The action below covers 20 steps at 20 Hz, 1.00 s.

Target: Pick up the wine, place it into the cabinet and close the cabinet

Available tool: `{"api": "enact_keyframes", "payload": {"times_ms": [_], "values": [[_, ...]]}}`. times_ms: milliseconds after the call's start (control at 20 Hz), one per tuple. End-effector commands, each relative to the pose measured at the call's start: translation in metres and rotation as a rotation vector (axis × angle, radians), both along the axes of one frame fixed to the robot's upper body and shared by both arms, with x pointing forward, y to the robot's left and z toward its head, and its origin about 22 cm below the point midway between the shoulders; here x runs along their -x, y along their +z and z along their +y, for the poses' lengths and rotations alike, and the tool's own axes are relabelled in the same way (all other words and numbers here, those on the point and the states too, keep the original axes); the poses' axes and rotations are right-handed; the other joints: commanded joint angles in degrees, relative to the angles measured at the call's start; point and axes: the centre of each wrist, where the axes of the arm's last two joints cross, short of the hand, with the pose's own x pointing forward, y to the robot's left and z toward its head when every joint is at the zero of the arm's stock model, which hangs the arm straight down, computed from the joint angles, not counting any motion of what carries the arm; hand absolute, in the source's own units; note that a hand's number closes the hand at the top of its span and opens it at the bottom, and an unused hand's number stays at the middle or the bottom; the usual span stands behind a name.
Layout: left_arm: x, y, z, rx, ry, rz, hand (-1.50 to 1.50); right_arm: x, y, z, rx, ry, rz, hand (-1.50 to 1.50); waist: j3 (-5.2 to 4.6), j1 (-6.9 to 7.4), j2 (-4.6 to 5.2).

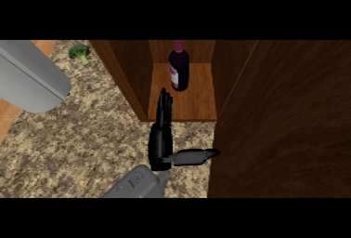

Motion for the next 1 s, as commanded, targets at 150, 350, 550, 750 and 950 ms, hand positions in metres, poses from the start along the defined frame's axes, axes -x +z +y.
{"api": "enact_keyframes", "payload": {"times_ms": [150,350,550,750,950], "values": [[0.041,0.026,0.009,0.024,0.059,-0.016,-1.5,0.035,0.006,-0.002,-0.037,0.018,-0.052,-1.5,0.01,0.02,0.06],[0.064,0.022,0.023,-0.001,0.081,-0.005,-1.5,0.02,0.018,-0.004,-0.014,0.013,-0.024,-1.5,-0.03,0.19,0.17],[0.102,0.052,0.019,0.07,0.062,-0.017,-1.5,0.016,0.007,-0.011,0.004,0.029,-0.027,-1.5,0.01,0.26,0.11],[0.115,0.054,0.047,0.058,0.008,-0.041,-1.5,0.018,0.004,-0.014,-0.021,0.111,0.005,-1.5,0.03,0.13,0.11],[0.134,0.044,0.066,0.045,-0.042,-0.033,-1.5,0.02,0.001,0.0,0.003,0.168,0.037,1.5,-0.04,0.25,0.16]]}}
